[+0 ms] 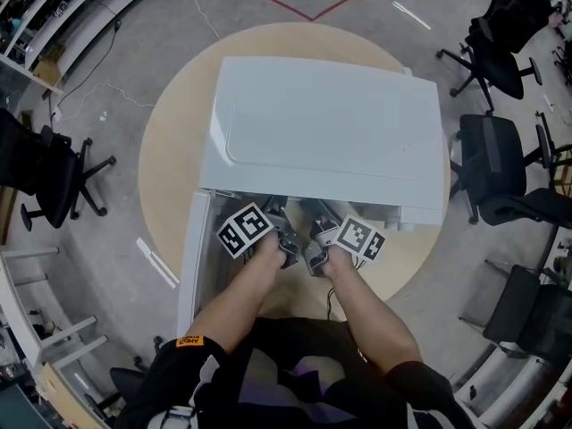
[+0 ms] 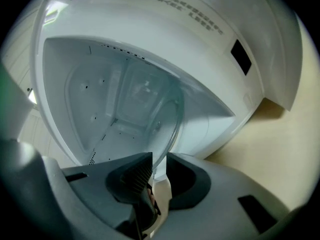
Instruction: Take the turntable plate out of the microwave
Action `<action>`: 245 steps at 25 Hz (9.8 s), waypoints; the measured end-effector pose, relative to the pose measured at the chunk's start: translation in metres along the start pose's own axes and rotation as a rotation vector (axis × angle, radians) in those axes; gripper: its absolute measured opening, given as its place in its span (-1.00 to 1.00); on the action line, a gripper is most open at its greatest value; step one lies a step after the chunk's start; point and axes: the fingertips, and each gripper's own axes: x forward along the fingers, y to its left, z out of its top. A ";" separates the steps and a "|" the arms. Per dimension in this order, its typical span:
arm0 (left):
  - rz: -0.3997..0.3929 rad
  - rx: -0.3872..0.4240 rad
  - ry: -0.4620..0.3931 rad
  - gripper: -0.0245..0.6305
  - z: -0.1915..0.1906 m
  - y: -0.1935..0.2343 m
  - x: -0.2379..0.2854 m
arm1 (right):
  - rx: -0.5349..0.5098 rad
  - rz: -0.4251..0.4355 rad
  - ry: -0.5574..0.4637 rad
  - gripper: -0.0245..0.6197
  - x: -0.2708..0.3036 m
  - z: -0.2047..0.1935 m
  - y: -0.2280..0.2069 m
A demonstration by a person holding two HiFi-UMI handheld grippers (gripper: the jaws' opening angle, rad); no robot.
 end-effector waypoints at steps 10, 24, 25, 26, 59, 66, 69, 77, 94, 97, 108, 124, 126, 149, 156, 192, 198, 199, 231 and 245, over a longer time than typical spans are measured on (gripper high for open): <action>-0.009 -0.003 0.009 -0.62 -0.002 -0.007 -0.004 | 0.072 0.006 -0.028 -0.69 0.004 0.005 -0.003; -0.017 -0.019 0.031 -0.62 -0.008 -0.008 -0.010 | 0.146 0.030 -0.067 -0.69 0.013 0.012 -0.004; -0.019 -0.020 0.028 -0.62 -0.008 -0.008 -0.010 | 0.156 0.039 -0.067 -0.69 0.013 0.012 -0.004; -0.021 -0.019 0.026 -0.62 -0.008 -0.008 -0.011 | 0.167 0.049 -0.066 -0.69 0.013 0.011 -0.003; -0.088 0.060 -0.009 -0.58 -0.006 -0.015 -0.020 | 0.117 0.121 -0.113 -0.78 -0.006 0.011 0.016; -0.101 0.068 -0.014 -0.57 -0.011 -0.024 -0.029 | 0.104 0.137 -0.121 -0.78 -0.017 0.011 0.022; -0.111 0.072 -0.017 -0.57 -0.012 -0.028 -0.035 | 0.094 0.147 -0.127 -0.77 -0.022 0.010 0.027; -0.137 0.081 -0.023 -0.57 -0.018 -0.040 -0.060 | 0.077 0.177 -0.147 -0.77 -0.043 0.000 0.044; -0.204 0.109 0.006 -0.57 -0.053 -0.048 -0.139 | 0.064 0.201 -0.220 -0.75 -0.113 -0.052 0.068; -0.212 0.113 0.013 -0.57 -0.057 -0.048 -0.154 | 0.059 0.200 -0.224 -0.75 -0.124 -0.063 0.074; -0.234 0.109 -0.008 -0.57 -0.062 -0.050 -0.188 | 0.024 0.218 -0.196 -0.73 -0.143 -0.086 0.089; -0.151 0.103 -0.116 -0.56 -0.135 -0.035 -0.232 | 0.018 0.252 -0.068 -0.73 -0.205 -0.116 0.056; -0.142 0.096 -0.127 -0.56 -0.150 -0.035 -0.235 | 0.010 0.255 -0.053 -0.73 -0.217 -0.117 0.050; -0.105 0.025 -0.148 -0.55 -0.275 0.003 -0.263 | -0.049 0.201 0.029 -0.72 -0.312 -0.150 -0.029; -0.082 0.029 -0.129 -0.55 -0.291 0.012 -0.256 | -0.004 0.185 0.033 -0.72 -0.318 -0.153 -0.049; -0.012 0.077 0.166 -0.54 -0.325 0.070 -0.216 | 0.088 -0.034 0.111 -0.74 -0.299 -0.166 -0.125; -0.003 0.125 0.254 -0.53 -0.333 0.076 -0.215 | 0.098 -0.106 0.096 -0.74 -0.298 -0.162 -0.140; 0.005 0.133 0.262 -0.53 -0.334 0.078 -0.217 | 0.101 -0.121 0.093 -0.74 -0.298 -0.160 -0.143; 0.098 0.573 -0.013 -0.68 -0.304 0.034 -0.304 | -0.796 -0.137 0.098 -0.83 -0.373 -0.144 -0.048; 0.030 0.973 -0.278 -0.78 -0.334 -0.064 -0.412 | -1.023 0.073 -0.053 -0.87 -0.455 -0.168 0.050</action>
